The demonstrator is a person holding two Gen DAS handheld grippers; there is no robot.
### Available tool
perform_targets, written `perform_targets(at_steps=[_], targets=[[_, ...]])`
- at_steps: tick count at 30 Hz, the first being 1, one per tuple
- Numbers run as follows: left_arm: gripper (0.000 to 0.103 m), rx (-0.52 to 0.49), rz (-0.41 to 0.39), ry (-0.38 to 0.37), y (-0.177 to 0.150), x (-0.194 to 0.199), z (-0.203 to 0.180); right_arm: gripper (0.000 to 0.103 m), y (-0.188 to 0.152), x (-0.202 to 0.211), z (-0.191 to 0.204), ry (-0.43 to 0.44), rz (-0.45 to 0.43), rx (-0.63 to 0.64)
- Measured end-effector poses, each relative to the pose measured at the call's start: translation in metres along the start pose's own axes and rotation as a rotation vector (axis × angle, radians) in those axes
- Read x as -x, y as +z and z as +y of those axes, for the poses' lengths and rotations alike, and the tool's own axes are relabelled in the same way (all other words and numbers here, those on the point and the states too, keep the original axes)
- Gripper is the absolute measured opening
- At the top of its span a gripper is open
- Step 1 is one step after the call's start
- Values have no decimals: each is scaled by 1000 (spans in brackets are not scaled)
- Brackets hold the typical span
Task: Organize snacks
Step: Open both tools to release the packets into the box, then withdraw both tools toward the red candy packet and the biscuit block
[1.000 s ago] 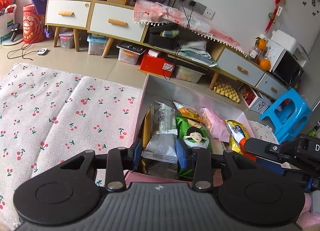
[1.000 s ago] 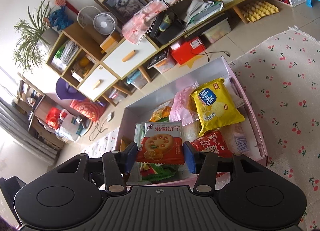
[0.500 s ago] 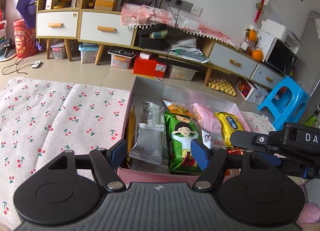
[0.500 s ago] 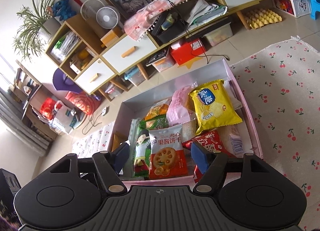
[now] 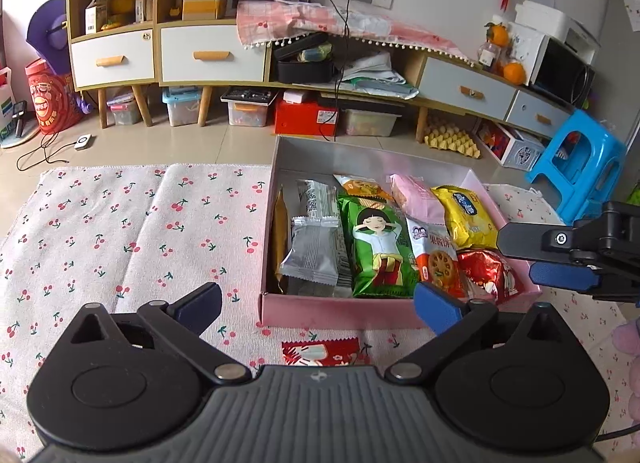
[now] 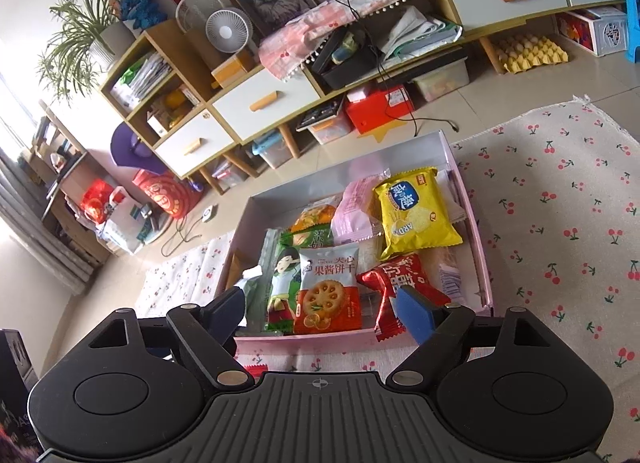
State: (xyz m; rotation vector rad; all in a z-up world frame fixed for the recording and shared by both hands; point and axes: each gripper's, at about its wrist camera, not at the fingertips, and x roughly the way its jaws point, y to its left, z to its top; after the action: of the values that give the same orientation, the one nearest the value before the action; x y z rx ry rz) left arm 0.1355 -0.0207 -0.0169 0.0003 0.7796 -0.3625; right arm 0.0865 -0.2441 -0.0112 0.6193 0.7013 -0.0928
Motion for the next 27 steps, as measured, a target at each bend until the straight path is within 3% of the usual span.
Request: perform_targets(at_steps=[7, 10, 19, 27], targets=[[102, -49, 33, 30, -13, 9, 0, 86, -11, 12, 1, -44, 24, 69], [102, -45, 42, 31, -18, 14, 3, 95, -17, 19, 0, -67, 30, 92], [102, -70, 55, 46, -39, 28, 15, 95, -36, 30, -1, -146, 62, 227], [102, -58, 109, 13, -66, 29, 21, 95, -66, 25, -7, -189, 135, 354]])
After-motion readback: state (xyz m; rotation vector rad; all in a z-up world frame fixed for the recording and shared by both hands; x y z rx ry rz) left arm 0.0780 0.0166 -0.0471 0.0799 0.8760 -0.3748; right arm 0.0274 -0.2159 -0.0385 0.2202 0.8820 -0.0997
